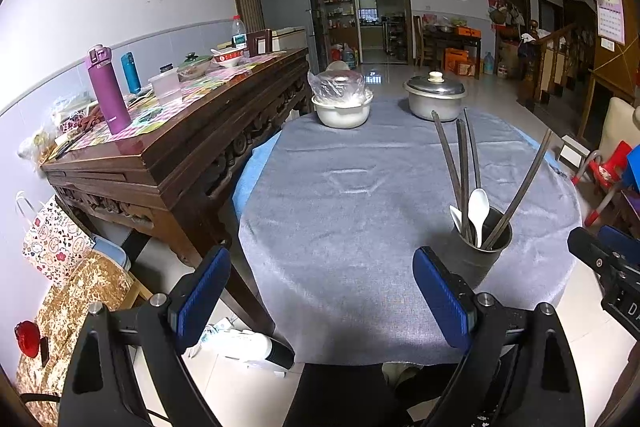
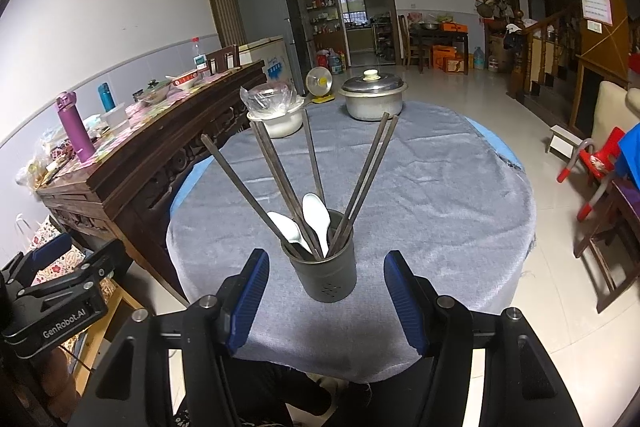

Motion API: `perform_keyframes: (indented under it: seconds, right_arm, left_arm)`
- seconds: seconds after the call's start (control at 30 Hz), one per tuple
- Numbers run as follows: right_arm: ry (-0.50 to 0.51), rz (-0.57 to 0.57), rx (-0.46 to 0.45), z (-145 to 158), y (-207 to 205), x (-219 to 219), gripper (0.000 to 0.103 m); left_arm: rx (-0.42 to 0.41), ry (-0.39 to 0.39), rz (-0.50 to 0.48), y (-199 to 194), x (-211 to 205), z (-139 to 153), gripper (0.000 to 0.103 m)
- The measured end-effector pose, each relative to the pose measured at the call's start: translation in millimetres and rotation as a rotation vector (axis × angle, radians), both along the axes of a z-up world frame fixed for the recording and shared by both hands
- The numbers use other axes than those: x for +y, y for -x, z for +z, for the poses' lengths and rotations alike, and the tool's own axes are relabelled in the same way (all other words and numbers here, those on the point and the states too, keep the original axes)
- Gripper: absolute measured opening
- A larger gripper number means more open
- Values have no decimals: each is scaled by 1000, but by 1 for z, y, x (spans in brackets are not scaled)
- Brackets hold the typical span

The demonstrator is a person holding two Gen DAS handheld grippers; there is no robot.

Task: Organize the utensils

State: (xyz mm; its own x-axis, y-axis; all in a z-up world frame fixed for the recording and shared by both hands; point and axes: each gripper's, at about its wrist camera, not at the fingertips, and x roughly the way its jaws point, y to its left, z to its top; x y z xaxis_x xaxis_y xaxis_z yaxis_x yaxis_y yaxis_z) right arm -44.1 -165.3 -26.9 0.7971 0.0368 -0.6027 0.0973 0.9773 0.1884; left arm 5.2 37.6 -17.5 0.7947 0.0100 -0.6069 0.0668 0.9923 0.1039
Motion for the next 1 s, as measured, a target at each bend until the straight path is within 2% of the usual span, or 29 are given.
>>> perform_keyframes:
  seconds: [1.0]
  right_arm:
    - [1, 1, 5, -1, -2, 8, 64]
  left_arm:
    - [8, 8, 8, 1, 6, -3, 93]
